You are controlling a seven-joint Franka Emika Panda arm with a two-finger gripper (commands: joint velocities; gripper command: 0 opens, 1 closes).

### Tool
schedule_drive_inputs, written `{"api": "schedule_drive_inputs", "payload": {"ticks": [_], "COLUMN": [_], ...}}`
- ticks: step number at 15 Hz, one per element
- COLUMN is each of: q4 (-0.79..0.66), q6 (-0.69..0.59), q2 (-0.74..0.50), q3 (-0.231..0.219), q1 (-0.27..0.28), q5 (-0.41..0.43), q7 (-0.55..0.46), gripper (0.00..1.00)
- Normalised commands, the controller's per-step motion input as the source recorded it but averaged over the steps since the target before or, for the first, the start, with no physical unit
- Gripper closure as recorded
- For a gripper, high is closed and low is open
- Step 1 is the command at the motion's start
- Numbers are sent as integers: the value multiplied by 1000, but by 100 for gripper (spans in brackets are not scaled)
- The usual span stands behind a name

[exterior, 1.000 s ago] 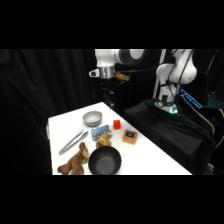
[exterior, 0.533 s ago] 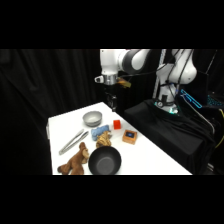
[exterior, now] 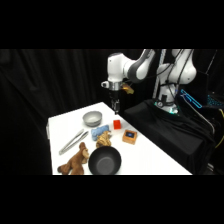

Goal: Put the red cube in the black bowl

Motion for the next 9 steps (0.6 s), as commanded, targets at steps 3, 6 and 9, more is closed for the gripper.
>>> {"api": "schedule_drive_inputs", "payload": {"ticks": [3, 6, 9], "q4": [-176, -102, -26], "q6": [415, 380, 385], "q2": [60, 162, 248], "q3": [-30, -42, -62], "q1": [-70, -46, -3], "q5": [-118, -90, 9], "q7": [144, 101, -4], "gripper": [0, 0, 0]}}
